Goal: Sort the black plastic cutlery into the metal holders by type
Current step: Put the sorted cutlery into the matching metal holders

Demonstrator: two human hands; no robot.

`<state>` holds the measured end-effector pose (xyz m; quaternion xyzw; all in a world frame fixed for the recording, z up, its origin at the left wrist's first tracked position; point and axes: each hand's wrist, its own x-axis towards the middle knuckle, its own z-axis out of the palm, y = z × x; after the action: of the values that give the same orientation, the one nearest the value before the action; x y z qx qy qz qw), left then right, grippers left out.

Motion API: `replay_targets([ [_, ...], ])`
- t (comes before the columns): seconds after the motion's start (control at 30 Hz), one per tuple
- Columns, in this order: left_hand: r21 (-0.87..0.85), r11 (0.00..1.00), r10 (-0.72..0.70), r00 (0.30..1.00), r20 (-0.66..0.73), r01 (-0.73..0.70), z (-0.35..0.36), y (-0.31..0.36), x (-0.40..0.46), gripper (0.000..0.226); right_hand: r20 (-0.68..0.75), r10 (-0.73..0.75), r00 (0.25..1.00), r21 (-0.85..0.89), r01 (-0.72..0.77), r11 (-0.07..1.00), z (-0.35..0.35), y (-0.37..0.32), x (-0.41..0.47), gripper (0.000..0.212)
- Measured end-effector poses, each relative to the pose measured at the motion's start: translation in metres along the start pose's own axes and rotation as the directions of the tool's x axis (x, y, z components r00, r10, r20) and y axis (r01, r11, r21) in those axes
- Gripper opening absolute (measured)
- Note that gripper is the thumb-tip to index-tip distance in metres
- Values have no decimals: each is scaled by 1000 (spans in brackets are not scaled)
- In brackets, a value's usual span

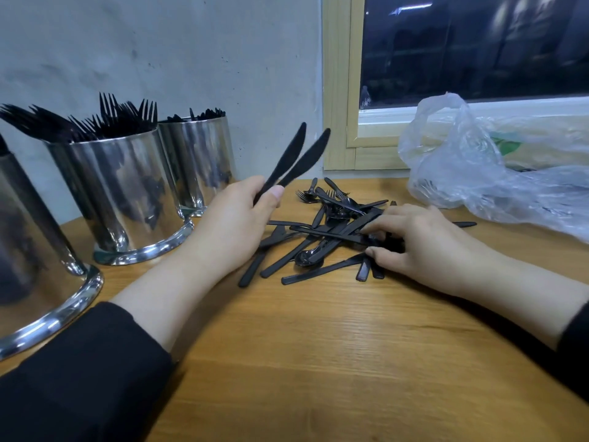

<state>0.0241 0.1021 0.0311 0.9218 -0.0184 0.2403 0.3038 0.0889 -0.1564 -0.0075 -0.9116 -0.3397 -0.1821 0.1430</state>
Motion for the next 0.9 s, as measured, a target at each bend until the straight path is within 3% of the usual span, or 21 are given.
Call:
replay_targets([
  [0.13,-31,1000,3,1000,-29,-4,0,-4,1,38,-54,-20,998,-76,16,997,3,2,2,24],
  [0.37,-16,996,81,992,-101,-83,4,3,-1,34,-334,-76,939,-6,78,997,-10,-5,3,10],
  [0.57,-59,986,163,982,98,-157,17,10,-7,28,-388,-21,921,184,100,978,-10,-16,4,9],
  [0.67,-81,991,114,991,77,-107,17,8,-5,33,-349,181,920,361,-46,932,-8,-9,7,28],
  [0.8,-160,987,14,999,31,-9,16,2,-1,40,-156,196,968,170,-169,971,-2,10,18,31],
  [0.9,-197,980,-32,999,8,33,15,3,0,42,-5,223,975,139,-220,965,1,15,27,37],
])
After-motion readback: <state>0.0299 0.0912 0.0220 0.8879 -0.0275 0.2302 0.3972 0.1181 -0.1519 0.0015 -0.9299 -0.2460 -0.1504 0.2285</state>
